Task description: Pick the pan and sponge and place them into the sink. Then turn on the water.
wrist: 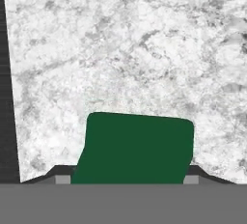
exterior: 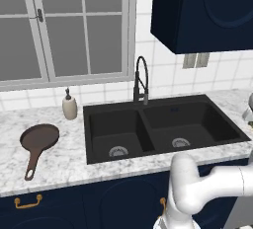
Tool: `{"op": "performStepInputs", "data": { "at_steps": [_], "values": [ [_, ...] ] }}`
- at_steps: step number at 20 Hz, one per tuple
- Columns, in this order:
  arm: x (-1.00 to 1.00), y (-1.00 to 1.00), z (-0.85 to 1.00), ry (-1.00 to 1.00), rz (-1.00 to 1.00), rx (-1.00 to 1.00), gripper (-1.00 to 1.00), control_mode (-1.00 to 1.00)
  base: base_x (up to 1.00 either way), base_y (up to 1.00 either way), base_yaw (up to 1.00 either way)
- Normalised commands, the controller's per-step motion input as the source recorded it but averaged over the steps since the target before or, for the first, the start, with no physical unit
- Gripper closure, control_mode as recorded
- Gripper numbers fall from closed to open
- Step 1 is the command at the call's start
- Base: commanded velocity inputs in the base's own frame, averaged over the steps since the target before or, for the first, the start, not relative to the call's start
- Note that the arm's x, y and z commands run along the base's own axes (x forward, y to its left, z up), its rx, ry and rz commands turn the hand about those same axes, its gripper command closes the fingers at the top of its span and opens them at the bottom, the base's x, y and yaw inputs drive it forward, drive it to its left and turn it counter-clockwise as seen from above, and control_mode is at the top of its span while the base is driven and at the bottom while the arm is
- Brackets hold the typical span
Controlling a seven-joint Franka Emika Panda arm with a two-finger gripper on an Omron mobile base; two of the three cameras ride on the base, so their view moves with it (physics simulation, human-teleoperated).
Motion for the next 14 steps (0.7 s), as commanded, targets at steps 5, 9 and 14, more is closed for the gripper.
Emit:
{"op": "performStepInputs", "data": {
  "at_steps": [5,9,14],
  "values": [
    [-0.99,0.55,0.93,-0.10,0.00,0.00,1.00,-1.00,0.00,0.00,0.00],
    [-0.98,1.00,0.58,-0.21,0.00,-0.02,1.00,-1.00,0.00,0.00,0.00],
    [-0.84,1.00,0.72,-0.10,0.00,0.00,1.00,-1.00,0.00,0.00,0.00]
  ]
}}
